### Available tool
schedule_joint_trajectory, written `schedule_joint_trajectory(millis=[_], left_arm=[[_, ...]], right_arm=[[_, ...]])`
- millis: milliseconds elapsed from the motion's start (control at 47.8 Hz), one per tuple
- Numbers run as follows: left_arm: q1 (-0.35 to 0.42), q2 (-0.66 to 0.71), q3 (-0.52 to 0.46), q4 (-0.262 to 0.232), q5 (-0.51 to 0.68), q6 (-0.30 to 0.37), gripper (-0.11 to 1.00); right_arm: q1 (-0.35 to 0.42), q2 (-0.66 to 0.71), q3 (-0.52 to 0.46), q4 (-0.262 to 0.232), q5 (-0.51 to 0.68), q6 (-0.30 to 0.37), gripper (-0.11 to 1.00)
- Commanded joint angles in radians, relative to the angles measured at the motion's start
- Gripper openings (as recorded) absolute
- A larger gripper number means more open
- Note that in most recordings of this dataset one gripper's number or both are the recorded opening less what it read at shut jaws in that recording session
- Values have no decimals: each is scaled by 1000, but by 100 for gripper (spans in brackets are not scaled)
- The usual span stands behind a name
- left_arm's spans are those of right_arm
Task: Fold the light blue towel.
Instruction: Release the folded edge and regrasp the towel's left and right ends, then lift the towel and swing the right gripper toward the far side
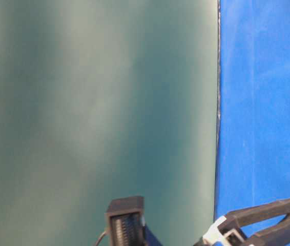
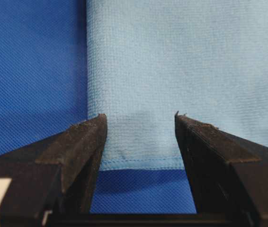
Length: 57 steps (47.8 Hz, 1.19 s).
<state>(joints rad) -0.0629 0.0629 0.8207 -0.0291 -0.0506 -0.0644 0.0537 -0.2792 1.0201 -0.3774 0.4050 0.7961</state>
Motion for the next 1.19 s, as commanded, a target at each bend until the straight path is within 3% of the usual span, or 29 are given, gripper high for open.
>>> schedule_joint_trajectory(millis=[0, 440, 586, 691, 775, 880, 1173], left_arm=[[15, 3, -15, 0, -15, 2, 51], [61, 124, -3, 0, -57, 2, 51], [55, 121, 6, 2, -44, -14, 49], [46, 121, 2, 0, -6, -6, 38], [43, 121, -6, 0, 31, -2, 21], [43, 117, -11, 2, 58, -2, 4], [43, 40, -31, 2, 123, -2, 3]], right_arm=[[-2, 35, -9, -3, -41, 2, 55], [0, 107, 2, 3, -123, 3, 53], [9, 107, 2, 3, -129, 2, 45], [18, 107, 2, 3, -135, 2, 20], [21, 106, 2, 3, -138, 0, 2], [21, 101, 2, 3, -138, 0, 2], [21, 32, -3, 3, -110, -3, 2]])
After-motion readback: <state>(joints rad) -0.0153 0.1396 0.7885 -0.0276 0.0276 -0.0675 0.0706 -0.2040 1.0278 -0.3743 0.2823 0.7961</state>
